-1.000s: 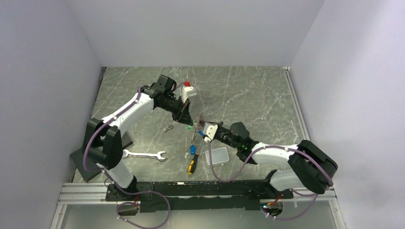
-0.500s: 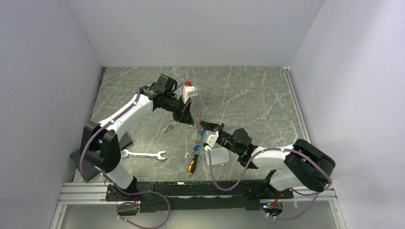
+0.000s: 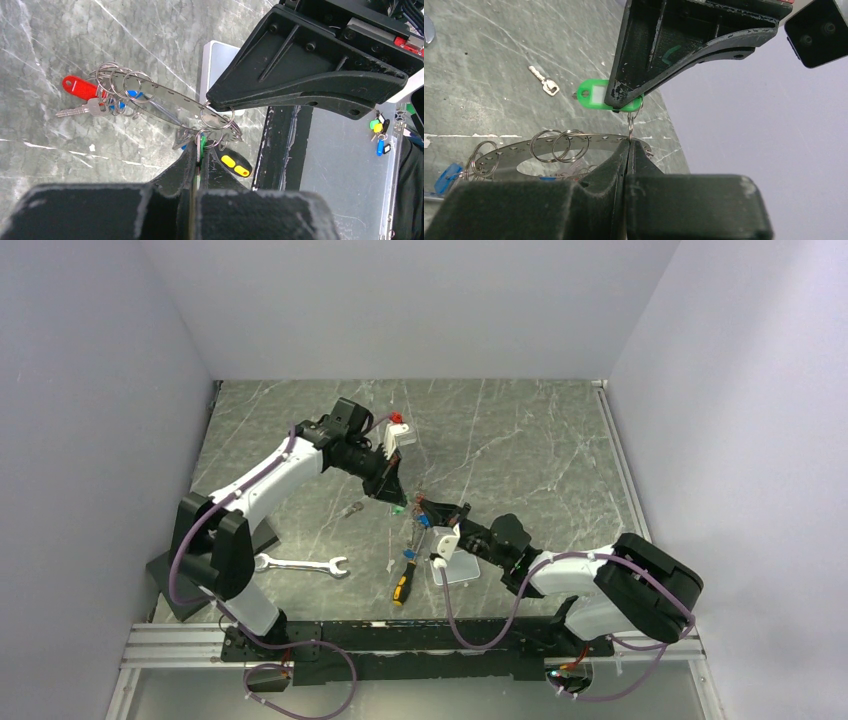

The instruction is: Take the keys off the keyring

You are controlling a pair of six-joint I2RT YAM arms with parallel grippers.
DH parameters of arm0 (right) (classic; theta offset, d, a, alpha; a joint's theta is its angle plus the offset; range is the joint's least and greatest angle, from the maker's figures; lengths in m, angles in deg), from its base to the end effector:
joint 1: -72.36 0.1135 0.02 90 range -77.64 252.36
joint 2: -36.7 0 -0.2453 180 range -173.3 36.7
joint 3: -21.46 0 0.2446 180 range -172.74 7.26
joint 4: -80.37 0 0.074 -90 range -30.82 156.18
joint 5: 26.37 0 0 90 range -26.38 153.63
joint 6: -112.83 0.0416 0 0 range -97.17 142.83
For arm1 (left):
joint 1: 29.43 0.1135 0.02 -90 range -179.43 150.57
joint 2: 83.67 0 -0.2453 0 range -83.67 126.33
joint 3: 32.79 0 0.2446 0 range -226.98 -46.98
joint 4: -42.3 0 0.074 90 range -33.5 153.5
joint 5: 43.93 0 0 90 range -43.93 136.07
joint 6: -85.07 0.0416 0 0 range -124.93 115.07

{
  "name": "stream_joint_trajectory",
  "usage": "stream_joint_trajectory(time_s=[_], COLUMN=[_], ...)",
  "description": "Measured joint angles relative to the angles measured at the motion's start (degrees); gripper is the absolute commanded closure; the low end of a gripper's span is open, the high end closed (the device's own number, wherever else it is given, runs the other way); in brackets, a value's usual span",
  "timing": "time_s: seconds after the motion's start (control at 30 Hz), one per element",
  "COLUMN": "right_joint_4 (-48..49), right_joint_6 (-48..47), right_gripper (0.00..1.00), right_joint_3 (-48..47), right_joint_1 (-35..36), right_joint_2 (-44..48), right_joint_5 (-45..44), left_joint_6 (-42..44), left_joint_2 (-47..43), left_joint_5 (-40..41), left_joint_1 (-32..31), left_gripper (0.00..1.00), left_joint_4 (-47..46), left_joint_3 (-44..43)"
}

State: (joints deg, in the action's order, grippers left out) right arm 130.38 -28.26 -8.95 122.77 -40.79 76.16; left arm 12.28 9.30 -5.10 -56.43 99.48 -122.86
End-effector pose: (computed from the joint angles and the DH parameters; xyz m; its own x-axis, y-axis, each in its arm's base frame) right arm 0.1510 0.1968 0.1797 0.7133 -0.3294 -0.6186 -0.5339 0.3165 -0.7841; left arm 0.2766 -0.1773 0.2594 -0.5510 0.4890 -0.6762 0.8311 0.2487 -0.4974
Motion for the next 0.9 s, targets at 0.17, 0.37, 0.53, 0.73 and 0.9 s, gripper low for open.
stream_joint_trajectory(time_s=[0.17, 0.37, 0.53, 0.73, 0.9], right_joint_4=[0.37, 0.42, 0.59, 0.68, 0.81], right_joint_6=[-0.59, -1.09, -1.51, -3.26, -4.96], right_gripper=[1.0, 1.0, 1.0, 1.0, 1.0], right_joint_3=[0.44, 1.05, 1.31, 1.7, 1.7], right_joint_1=[-0.02, -0.02, -0.02, 0.0, 0.04], right_joint_2=[0.07, 0.07, 0.07, 0.04, 0.07], right_joint_5=[0.07, 0.52, 0.87, 1.53, 1.7], left_joint_6=[-0.24, -0.63, -1.46, -1.42, -0.52], left_joint_2=[0.81, 2.49, 3.63, 5.25, 6.12], left_joint_5=[-0.24, -0.52, -0.66, -0.61, -0.55], left_joint_1=[-0.04, -0.26, -0.42, -0.66, -0.74], left_gripper=[1.0, 1.0, 1.0, 1.0, 1.0], left_joint_4=[-0.02, 0.07, 0.15, 2.8, 6.12], left_joint_3=[-0.02, -0.31, -1.36, -3.87, -6.27])
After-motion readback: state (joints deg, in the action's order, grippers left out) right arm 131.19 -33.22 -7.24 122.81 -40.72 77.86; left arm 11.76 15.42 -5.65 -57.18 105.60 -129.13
